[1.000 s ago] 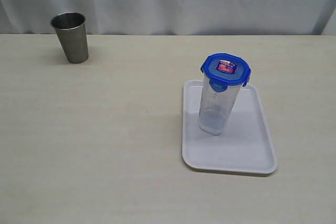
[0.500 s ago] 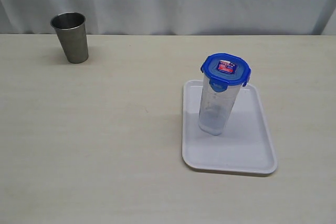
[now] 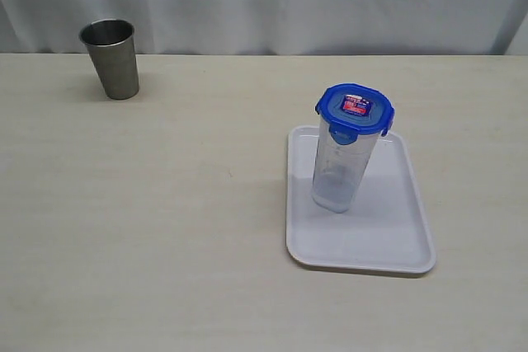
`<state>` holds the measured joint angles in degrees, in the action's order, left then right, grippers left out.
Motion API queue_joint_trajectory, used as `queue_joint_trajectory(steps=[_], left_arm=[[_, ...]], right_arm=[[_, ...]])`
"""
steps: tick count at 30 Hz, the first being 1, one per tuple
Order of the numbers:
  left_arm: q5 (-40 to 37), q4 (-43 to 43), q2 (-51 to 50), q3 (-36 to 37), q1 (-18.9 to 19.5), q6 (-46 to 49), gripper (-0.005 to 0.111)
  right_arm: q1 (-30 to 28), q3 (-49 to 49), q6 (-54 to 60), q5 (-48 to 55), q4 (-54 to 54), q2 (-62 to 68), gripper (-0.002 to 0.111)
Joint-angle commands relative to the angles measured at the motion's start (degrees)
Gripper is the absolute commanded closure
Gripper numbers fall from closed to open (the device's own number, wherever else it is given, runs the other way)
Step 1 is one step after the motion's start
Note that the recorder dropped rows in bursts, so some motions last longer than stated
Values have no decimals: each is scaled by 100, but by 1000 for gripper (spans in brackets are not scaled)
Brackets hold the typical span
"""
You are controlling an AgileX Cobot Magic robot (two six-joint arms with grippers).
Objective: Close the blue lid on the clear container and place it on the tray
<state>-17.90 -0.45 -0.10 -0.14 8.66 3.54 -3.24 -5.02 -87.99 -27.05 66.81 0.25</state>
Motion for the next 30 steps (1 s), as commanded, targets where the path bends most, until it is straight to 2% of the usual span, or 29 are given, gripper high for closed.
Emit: queue_joint_trajectory(steps=[1,4,6,9,12,16,20,30], left_arm=[[21,-35,10,14,2,-44,107],[21,-34,10,14,2,-44,107],[21,-34,10,14,2,-44,107],[21,-34,10,14,2,-44,107],[21,-34,10,14,2,-44,107],[21,-34,10,14,2,-44,107],[21,-34,10,14,2,-44,107],[21,-22,10,14,2,-44,107]], right_arm=[[11,334,782,-263,-3675,-25,104],[11,502,2220,-902,-5786,-25,104],[11,502,3049,-570,-6225,-25,104],[92,502,5010,-324,-6140,-25,104],[279,502,6928,797,-6332,-25,104],[356,502,9048,3150,-7098,-25,104],[356,502,9143,4570,-6528,-25,104],[356,502,8908,4579,-6489,-25,104]])
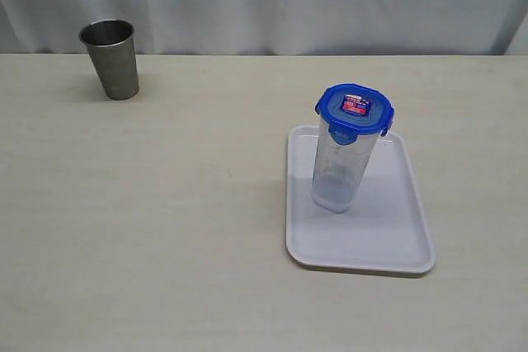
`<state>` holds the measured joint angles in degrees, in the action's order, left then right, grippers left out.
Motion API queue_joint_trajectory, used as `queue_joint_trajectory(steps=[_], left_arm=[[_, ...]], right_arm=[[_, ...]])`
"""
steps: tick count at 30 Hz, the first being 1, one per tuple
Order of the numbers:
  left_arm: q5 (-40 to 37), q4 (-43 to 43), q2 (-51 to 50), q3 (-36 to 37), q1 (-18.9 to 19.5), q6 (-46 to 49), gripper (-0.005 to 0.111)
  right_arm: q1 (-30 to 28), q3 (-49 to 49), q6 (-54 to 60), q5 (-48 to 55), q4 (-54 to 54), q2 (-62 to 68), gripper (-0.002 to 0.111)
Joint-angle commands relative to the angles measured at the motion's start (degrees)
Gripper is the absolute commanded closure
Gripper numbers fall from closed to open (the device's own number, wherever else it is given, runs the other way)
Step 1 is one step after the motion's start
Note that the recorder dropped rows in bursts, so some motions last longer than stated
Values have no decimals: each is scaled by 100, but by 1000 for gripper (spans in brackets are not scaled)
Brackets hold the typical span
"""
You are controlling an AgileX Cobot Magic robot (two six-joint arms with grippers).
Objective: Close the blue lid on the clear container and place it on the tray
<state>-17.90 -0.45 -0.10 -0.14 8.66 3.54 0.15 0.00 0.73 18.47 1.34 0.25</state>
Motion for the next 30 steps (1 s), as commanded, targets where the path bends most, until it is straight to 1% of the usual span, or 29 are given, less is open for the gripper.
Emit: queue_joint_trajectory(steps=[1,30], left_arm=[[21,-22,10,14,2,-44,107],[21,-25,10,14,-10,-44,107]], right_arm=[[16,0,36,41,57,-25,104],[16,0,-3,129,57,-25,104]])
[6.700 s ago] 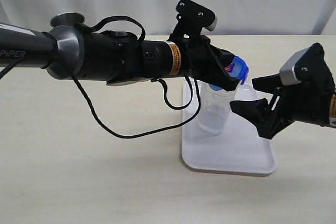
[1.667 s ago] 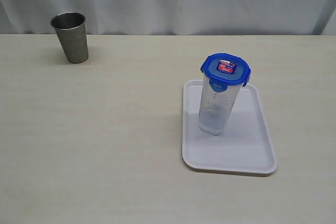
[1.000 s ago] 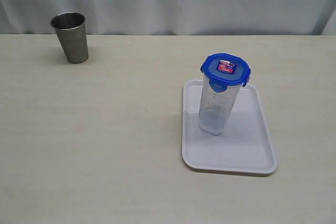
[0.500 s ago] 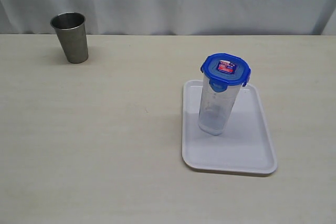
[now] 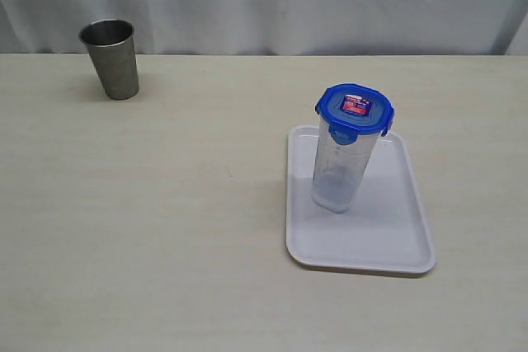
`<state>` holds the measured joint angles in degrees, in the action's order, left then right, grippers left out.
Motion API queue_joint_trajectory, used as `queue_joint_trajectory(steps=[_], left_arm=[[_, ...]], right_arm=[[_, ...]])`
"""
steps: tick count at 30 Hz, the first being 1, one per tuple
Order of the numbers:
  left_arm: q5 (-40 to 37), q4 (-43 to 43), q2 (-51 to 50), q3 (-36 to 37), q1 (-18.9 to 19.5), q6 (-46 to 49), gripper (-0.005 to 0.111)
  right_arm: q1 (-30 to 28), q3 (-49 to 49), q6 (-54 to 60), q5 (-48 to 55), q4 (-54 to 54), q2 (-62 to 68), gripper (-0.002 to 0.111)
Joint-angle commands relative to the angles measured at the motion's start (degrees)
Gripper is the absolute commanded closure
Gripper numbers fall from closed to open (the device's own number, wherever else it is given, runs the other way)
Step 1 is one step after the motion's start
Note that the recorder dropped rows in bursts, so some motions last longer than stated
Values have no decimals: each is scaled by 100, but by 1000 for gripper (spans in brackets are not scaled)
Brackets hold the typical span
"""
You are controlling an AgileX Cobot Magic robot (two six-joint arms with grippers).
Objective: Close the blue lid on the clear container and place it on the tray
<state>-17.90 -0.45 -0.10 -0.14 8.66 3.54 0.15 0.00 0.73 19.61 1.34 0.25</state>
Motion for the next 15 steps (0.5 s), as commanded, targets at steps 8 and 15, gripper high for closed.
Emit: queue_joint_trajectory(steps=[8,15], left_arm=[[21,-25,10,14,-602,-44,107],[21,-25,10,14,-911,-44,107]], right_arm=[[16,0,-3,15,57,-25,104],[16,0,-3,15,57,-25,104]])
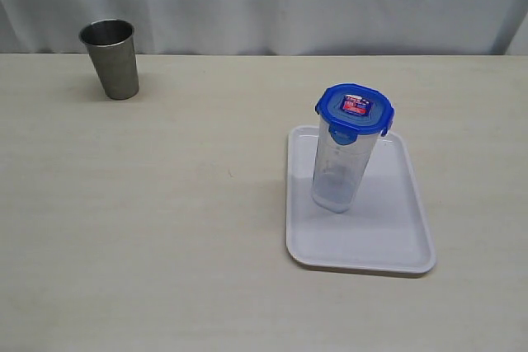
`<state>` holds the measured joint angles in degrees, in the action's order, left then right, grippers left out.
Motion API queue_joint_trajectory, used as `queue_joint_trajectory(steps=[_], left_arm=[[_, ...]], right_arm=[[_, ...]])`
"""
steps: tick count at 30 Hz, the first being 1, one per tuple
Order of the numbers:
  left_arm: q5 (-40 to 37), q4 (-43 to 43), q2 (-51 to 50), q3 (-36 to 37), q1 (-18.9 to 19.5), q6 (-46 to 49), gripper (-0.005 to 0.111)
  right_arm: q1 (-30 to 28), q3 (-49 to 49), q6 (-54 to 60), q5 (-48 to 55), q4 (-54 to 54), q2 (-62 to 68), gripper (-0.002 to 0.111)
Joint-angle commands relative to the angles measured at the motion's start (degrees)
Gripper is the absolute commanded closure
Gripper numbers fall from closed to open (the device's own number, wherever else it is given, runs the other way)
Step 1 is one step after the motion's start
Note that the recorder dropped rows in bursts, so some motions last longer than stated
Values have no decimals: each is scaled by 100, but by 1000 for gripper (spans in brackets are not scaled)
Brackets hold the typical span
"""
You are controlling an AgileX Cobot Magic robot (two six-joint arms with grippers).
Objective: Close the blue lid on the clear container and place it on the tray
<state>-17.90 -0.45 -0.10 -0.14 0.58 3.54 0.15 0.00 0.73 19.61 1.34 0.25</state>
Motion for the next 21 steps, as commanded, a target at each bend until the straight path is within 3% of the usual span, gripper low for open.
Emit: queue_joint_trajectory(steps=[1,21], left_arm=[[21,-25,10,14,-117,-44,107],[21,-25,10,14,-156,-44,107]], right_arm=[[16,0,-3,15,57,-25,104],[16,0,-3,15,57,-25,104]])
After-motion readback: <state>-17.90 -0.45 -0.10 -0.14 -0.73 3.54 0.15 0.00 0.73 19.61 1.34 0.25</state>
